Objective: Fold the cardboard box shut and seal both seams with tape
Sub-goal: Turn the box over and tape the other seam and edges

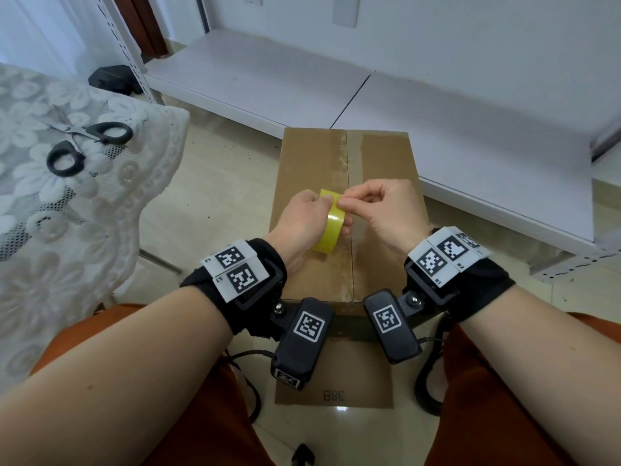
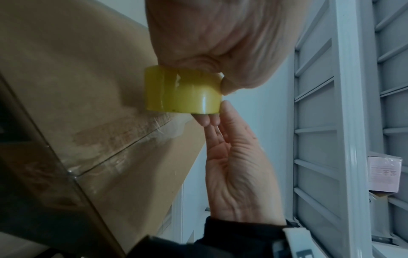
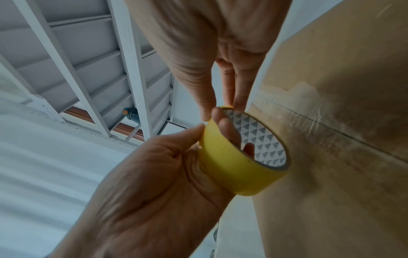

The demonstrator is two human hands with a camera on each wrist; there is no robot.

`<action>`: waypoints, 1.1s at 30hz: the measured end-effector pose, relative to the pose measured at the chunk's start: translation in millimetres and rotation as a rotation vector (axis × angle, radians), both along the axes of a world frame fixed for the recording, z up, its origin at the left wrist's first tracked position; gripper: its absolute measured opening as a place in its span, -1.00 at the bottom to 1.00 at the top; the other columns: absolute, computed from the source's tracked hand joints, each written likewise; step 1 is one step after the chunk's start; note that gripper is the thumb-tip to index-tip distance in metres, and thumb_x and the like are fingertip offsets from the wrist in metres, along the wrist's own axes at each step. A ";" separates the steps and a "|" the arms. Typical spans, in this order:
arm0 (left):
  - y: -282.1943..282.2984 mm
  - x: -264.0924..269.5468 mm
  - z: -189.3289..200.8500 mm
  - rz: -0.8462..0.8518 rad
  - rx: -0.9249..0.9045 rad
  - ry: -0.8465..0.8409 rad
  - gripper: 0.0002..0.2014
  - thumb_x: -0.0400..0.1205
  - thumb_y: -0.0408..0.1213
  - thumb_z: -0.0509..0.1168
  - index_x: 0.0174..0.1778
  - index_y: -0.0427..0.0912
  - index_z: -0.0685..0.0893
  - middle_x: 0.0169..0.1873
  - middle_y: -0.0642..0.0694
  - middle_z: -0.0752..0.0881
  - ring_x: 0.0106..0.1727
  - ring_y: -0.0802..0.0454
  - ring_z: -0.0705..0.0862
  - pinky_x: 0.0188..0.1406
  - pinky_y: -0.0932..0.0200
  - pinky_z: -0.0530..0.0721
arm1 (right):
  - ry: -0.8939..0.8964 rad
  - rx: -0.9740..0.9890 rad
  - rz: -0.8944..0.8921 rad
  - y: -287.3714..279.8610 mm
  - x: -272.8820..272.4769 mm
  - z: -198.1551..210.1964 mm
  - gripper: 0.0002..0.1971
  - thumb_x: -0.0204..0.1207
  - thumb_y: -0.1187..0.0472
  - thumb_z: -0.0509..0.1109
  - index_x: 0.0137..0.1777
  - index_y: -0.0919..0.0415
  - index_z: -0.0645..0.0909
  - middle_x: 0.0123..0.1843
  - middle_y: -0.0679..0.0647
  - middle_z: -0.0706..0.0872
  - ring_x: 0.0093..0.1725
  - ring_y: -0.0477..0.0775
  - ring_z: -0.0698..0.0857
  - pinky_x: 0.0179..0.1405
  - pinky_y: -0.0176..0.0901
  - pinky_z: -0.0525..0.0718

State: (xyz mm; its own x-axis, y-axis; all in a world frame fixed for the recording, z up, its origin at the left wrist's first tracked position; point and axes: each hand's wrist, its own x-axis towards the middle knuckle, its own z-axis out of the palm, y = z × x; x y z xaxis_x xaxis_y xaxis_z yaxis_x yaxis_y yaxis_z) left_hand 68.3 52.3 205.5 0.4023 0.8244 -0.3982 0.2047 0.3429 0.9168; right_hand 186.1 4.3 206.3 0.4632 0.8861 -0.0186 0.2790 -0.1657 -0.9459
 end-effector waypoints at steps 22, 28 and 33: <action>5.7 0.0 7.0 -0.016 -0.090 -0.153 -0.71 0.81 -0.19 -0.04 0.10 -0.27 0.54 -0.41 -0.19 0.78 -0.40 -0.08 0.74 -0.16 0.00 0.71 | 0.077 0.021 -0.026 5.8 10.8 3.3 -0.96 0.42 0.21 0.53 -0.21 0.13 0.73 -0.21 -0.01 0.77 -0.18 -0.11 0.69 -0.02 -0.20 0.68; 2.1 -0.2 3.8 0.013 -0.123 -0.126 -0.69 0.81 -0.21 -0.05 0.05 -0.28 0.56 -0.43 -0.20 0.77 -0.41 -0.12 0.72 -0.07 -0.07 0.70 | 0.089 0.012 0.078 2.4 10.3 -1.5 -0.90 0.33 0.34 0.59 -0.26 0.13 0.77 -0.15 0.07 0.81 -0.07 0.00 0.76 0.11 -0.12 0.72; 3.4 -1.5 2.5 0.002 -0.111 -0.120 -0.69 0.80 -0.20 -0.04 0.14 -0.30 0.55 -0.40 -0.19 0.78 -0.39 -0.12 0.73 -0.08 -0.08 0.70 | -0.019 0.050 0.062 5.4 6.0 -3.2 -0.97 0.40 0.35 0.53 -0.23 0.27 0.73 -0.08 0.03 0.77 -0.07 -0.07 0.74 0.02 -0.28 0.69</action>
State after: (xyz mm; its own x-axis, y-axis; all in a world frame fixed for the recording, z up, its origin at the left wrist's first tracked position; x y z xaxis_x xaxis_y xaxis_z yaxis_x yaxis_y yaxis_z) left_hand 66.8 55.8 208.0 0.4505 0.7789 -0.4364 0.0952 0.4441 0.8909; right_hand 192.1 9.8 203.1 0.4068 0.9129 0.0344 0.3050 -0.1003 -0.9470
